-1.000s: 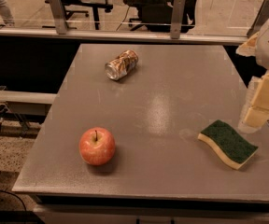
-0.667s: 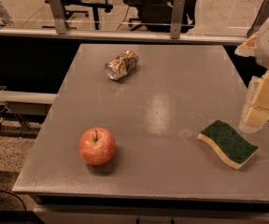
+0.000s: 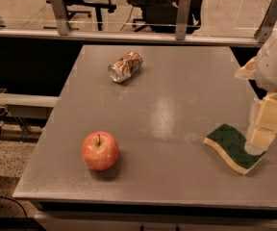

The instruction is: Move sponge near apple

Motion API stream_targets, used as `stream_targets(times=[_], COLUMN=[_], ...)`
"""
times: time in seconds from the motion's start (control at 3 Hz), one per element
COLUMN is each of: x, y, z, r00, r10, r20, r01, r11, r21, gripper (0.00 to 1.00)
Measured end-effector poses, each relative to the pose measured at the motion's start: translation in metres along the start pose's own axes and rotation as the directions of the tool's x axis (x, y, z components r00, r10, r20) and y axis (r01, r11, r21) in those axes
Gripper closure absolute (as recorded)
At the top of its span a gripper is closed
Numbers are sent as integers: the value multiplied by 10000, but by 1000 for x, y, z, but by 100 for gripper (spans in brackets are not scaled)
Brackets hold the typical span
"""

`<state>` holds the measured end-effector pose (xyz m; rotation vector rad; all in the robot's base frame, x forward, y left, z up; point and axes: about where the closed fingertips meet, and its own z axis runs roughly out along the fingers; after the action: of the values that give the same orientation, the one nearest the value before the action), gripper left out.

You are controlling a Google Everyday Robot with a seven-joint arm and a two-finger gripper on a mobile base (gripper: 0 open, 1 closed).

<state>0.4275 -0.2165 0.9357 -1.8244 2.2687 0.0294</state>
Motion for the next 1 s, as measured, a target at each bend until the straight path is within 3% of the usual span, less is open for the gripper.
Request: stream_targets(times=[1.0], x=[34], y=[34], z=[56], r00=[9986], r10=[84], r20=[-514], r01=[-101], r11=[9994], r21=[-333], gripper=[0])
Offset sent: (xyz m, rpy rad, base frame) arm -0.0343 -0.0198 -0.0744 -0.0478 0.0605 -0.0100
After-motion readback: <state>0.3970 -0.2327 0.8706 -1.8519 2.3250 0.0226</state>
